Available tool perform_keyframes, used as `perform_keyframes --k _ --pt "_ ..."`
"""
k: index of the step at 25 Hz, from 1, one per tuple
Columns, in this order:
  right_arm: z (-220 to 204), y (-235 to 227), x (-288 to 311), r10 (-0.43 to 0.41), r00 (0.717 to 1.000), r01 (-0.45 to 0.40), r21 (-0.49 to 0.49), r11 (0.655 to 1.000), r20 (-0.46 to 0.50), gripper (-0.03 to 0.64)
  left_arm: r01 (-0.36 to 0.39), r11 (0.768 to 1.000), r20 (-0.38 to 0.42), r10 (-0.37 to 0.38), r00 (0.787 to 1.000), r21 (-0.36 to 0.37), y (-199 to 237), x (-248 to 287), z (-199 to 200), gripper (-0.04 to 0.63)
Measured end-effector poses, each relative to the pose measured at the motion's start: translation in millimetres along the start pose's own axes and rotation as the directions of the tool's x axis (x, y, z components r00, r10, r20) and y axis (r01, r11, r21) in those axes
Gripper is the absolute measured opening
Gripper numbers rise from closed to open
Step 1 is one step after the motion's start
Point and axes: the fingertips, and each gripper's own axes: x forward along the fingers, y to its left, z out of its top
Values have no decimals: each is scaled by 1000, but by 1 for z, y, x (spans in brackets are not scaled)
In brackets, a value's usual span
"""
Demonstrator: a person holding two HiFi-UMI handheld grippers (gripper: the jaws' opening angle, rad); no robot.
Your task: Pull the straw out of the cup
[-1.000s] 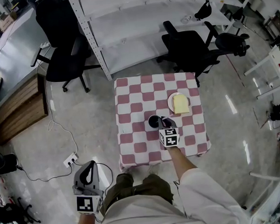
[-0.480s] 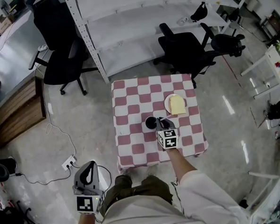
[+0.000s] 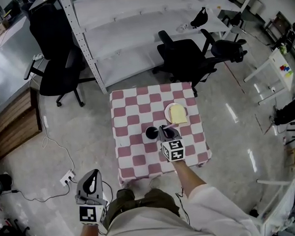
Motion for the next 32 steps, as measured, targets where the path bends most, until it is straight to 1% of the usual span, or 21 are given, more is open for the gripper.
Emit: perform_keyframes --k 11,18,23,32 --pt "42 16 -35 18 998 -15 -43 999 68 34 35 999 39 -35 999 -4 -3 4 5 5" --pt "71 28 -66 37 992 -28 -76 997 120 34 69 998 79 -69 995 -10 -9 11 13 5" --pt "95 35 -93 45 984 -30 -91 995 170 34 104 995 93 -103 990 -5 -18 17 22 5" --pt "127 46 -145 48 969 -23 -106 994 242 34 159 987 143 -160 977 17 -29 27 37 5"
